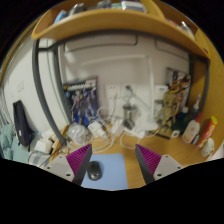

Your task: Arrange mouse

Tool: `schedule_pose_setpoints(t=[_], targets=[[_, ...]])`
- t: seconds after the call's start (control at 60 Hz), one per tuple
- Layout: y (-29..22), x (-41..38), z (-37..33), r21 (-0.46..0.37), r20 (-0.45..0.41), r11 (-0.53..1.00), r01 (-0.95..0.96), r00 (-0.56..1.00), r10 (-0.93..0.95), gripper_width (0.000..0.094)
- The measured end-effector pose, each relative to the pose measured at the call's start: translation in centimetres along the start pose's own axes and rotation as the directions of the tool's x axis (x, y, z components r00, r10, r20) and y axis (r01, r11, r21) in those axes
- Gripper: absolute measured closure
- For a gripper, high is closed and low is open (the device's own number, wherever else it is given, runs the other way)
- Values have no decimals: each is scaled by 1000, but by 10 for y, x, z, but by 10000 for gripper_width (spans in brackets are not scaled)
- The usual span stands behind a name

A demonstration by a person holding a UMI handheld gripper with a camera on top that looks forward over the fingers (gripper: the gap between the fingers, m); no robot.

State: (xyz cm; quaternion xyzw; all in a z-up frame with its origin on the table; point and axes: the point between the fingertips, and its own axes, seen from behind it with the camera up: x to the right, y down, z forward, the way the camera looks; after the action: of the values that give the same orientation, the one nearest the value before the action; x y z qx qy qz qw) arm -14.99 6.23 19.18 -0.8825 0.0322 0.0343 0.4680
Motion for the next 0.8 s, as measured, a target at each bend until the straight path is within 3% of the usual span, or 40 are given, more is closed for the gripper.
schedule_pose_setpoints(t=[0.133,0.3,0.8], targets=[[-53,67,-56,79,-53,996,-30,998,34,74],[-67,142,-110,81,-85,996,-28,996,35,75],[-4,269,-181,12,-86,1000,4,996,-3,76]])
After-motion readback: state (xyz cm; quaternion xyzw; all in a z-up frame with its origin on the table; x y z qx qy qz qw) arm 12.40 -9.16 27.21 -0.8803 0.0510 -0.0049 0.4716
